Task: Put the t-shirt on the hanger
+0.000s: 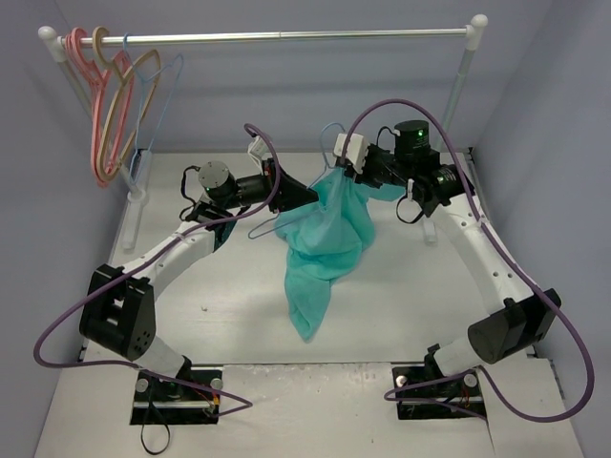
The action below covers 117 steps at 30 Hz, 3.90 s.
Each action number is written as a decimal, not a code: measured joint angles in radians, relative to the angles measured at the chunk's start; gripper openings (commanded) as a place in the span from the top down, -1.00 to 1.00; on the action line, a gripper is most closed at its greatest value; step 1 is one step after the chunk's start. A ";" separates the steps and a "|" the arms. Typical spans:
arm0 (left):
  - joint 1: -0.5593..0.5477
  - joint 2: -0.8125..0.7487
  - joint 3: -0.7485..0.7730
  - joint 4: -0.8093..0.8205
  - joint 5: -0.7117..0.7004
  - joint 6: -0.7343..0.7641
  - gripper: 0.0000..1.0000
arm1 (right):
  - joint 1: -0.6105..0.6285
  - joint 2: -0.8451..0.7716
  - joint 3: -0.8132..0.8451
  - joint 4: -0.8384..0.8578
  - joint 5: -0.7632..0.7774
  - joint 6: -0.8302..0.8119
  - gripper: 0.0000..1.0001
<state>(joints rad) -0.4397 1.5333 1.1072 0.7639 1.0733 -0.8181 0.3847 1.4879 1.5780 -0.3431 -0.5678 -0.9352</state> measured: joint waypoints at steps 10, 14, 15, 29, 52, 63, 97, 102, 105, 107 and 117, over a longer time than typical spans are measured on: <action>-0.016 0.000 0.029 -0.061 0.002 0.039 1.00 | 0.069 -0.020 0.000 0.032 0.008 0.044 0.61; -0.019 0.000 0.035 -0.085 0.002 0.048 1.00 | 0.090 -0.025 -0.006 0.047 -0.004 0.060 1.00; -0.019 0.000 0.036 -0.087 0.002 0.050 1.00 | 0.094 -0.027 -0.008 0.049 -0.005 0.064 1.00; -0.005 0.000 0.180 -0.503 -0.143 0.251 -0.07 | 0.119 -0.152 -0.195 0.171 0.089 0.060 1.00; 0.177 -0.105 0.341 -0.991 -0.674 0.295 -0.09 | 0.064 -0.322 -0.366 0.272 0.142 0.023 1.00; 0.150 0.103 0.290 -0.858 -0.393 0.196 -0.09 | 0.061 -0.378 -0.391 0.273 0.106 0.060 1.00; -0.002 0.458 0.439 -0.425 0.021 -0.039 -0.07 | 0.061 -0.391 -0.384 0.172 -0.010 0.068 1.00; -0.066 0.544 0.428 -0.228 0.110 -0.190 0.09 | 0.061 -0.373 -0.380 0.172 -0.010 0.062 1.00; -0.095 0.587 0.386 -0.070 0.149 -0.309 0.61 | 0.061 -0.369 -0.380 0.171 -0.009 0.059 1.00; -0.105 0.610 0.365 0.023 0.169 -0.395 1.00 | 0.061 -0.369 -0.380 0.170 -0.008 0.058 1.00; -0.008 0.451 0.199 -0.047 0.083 -0.312 1.00 | 0.061 -0.378 -0.396 0.188 0.033 0.053 1.00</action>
<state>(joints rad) -0.4473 1.9839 1.3060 0.7170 1.1564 -1.1301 0.4454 1.1099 1.1824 -0.1551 -0.5350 -0.8825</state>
